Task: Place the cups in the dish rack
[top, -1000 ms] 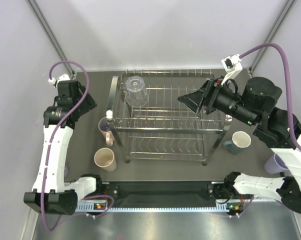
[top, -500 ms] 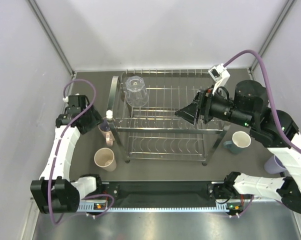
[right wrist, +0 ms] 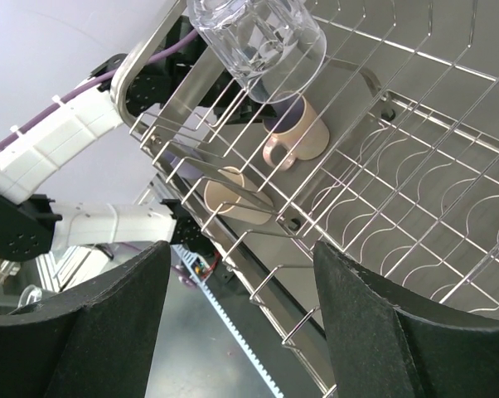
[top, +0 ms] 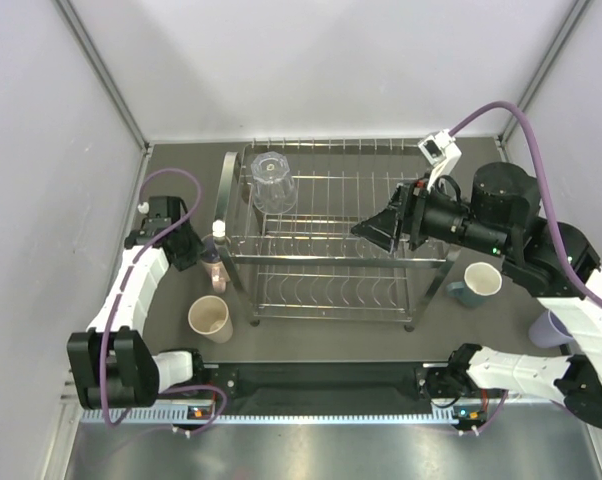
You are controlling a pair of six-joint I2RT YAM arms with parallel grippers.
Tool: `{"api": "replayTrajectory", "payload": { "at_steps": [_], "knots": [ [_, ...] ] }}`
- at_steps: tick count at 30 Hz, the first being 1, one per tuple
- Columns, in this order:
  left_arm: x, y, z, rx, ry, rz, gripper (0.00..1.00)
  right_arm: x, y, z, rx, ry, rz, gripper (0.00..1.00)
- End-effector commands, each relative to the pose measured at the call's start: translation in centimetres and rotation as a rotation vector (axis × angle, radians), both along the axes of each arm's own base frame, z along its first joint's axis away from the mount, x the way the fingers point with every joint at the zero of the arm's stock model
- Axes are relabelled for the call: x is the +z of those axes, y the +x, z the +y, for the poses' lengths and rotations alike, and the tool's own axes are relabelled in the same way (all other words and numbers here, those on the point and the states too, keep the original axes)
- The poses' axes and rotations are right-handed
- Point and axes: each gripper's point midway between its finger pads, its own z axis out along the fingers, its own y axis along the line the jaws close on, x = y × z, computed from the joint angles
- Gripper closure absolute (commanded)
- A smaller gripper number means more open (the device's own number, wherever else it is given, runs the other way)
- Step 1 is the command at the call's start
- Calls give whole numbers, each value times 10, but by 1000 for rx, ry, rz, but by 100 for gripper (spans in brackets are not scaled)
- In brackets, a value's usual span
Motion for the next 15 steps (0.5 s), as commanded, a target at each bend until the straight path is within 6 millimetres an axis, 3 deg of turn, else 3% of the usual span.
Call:
{"api": "replayTrajectory", "payload": {
  "at_steps": [1,7,10,15],
  "knots": [
    [-4,14,1,1,-2,-33,60,10,-10,-5,11,35,-10,31],
    [-10,17,2,-1,2,-29,80,9,-11,-19,-41,25,-12,31],
    [-12,18,1,-4,-5,-16,100,13,-9,-23,-64,30,-20,31],
    [0,18,5,9,17,-15,100,11,-9,-22,-56,22,-13,31]
  ]
}}
